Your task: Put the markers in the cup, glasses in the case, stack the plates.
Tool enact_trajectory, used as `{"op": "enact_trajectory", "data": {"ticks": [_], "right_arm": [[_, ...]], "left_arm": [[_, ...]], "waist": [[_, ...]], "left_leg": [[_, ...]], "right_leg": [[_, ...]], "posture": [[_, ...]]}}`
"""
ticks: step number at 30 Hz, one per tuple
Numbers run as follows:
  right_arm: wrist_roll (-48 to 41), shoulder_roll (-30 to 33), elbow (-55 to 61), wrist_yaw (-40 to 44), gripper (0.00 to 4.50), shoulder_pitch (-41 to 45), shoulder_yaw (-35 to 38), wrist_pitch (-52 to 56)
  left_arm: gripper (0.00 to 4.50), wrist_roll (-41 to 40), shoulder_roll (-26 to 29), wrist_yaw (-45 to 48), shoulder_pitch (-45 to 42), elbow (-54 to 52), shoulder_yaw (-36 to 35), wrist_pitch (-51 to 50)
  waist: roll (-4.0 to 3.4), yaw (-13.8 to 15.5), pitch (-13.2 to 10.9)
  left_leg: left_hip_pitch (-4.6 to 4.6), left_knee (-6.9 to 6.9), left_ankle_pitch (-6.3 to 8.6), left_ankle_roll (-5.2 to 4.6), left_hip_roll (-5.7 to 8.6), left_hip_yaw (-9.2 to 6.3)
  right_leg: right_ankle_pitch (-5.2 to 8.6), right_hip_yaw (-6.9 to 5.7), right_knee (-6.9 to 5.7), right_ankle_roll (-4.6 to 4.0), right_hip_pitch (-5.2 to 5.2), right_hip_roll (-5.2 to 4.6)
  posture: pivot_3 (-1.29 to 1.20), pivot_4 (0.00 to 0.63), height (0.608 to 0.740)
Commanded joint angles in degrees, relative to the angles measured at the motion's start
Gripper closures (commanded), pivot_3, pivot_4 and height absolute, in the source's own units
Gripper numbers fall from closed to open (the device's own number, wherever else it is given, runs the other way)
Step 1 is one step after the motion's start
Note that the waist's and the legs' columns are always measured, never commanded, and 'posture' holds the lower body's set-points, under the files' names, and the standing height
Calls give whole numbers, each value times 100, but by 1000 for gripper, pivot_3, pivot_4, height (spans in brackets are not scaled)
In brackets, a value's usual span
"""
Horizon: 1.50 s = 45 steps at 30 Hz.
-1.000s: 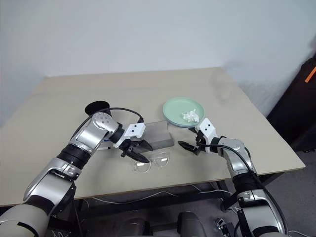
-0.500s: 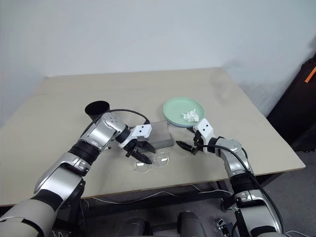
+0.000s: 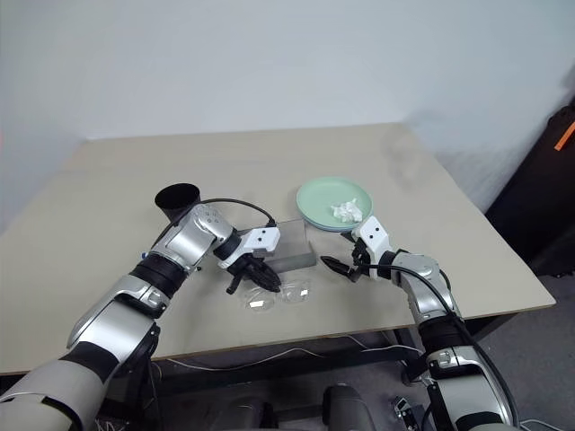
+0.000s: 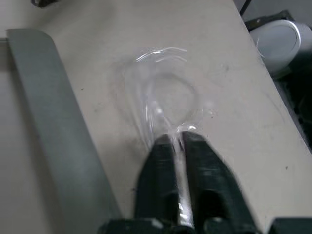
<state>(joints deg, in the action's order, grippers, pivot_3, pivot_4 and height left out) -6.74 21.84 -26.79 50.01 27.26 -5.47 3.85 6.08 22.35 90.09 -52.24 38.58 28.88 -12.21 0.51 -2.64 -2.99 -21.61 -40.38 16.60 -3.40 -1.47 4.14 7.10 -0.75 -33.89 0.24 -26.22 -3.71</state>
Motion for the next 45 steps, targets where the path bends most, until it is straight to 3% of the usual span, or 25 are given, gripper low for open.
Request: {"op": "enact_trajectory", "data": {"ticks": [1,15,28,36,45], "right_arm": [[-42,7,68,-35,40,94,88,-124],[-38,-5,-64,-72,40,170,107,-217],[-125,105,-122,-52,40,304,285,-213],[-90,71,-224,-56,40,379,328,-254],[-93,2,-99,-103,40,291,306,-211]], "left_arm": [[4468,57,33,-7,-148,-51,-32,82],[4468,-77,99,109,-110,-260,-138,21],[4468,-768,419,-130,-112,-1325,-857,-502],[4468,-357,319,-1323,-674,-165,-1051,272],[4468,744,-232,-2719,-1234,1659,-539,1535]], "waist": [[0,-1,0],[0,-1,0],[0,-4,0],[1,0,0],[1,1,0]], "left_leg": [[-1,-2,-1,-1,0,0],[-2,-5,-2,-3,0,0],[-1,-5,-1,-4,0,1],[-1,-7,-4,-7,5,-1],[-4,-7,-4,-7,12,9]], "right_leg": [[0,0,0,0,0,0],[0,3,-2,0,-1,0],[0,6,-3,0,-1,1],[-2,5,-2,3,5,1],[-7,4,0,11,8,1]], "posture": [[0,0,720],[0,0,720],[0,0,720],[0,0,720],[0,0,720]]}}
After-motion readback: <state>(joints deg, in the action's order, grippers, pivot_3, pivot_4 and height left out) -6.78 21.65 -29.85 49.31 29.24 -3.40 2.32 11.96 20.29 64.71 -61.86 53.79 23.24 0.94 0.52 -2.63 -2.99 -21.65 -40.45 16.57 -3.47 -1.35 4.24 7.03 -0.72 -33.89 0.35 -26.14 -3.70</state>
